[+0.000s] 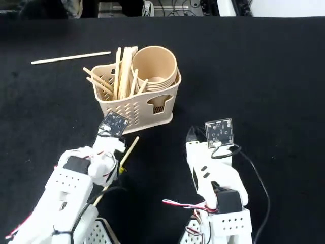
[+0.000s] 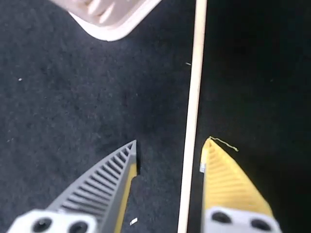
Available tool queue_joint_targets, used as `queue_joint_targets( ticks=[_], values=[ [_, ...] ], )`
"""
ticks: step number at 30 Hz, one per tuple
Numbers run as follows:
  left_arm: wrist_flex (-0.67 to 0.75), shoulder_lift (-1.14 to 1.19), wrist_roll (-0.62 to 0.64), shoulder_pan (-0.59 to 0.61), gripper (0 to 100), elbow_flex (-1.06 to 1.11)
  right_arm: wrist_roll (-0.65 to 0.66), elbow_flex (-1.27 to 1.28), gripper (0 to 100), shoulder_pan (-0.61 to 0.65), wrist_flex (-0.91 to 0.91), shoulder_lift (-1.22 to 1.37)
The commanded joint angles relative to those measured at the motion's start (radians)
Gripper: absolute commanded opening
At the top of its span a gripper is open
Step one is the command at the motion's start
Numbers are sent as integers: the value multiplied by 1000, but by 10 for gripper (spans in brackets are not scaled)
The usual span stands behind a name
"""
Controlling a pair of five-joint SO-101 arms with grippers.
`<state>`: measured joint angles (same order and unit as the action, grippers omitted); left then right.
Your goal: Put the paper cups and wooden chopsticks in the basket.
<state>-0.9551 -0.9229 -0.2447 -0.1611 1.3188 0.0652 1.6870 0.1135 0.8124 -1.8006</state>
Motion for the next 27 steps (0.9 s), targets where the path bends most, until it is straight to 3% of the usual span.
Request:
queue_joint_targets(
  ticks=[1,7,14,16,19,27],
  values=[
    [115,101,51,18,212,-28,3,-4,17,-12,3,-85],
    [164,206,97,7,212,-74,3,-4,17,-12,3,-85],
    [91,431,95,2,207,-203,3,-4,17,-12,3,-85],
    [91,485,89,-2,160,-228,3,-4,17,-12,3,-85],
    [86,508,87,-7,96,-243,3,-4,17,-12,3,-85],
    [83,508,74,-5,86,-222,3,-4,17,-12,3,-85]
  ],
)
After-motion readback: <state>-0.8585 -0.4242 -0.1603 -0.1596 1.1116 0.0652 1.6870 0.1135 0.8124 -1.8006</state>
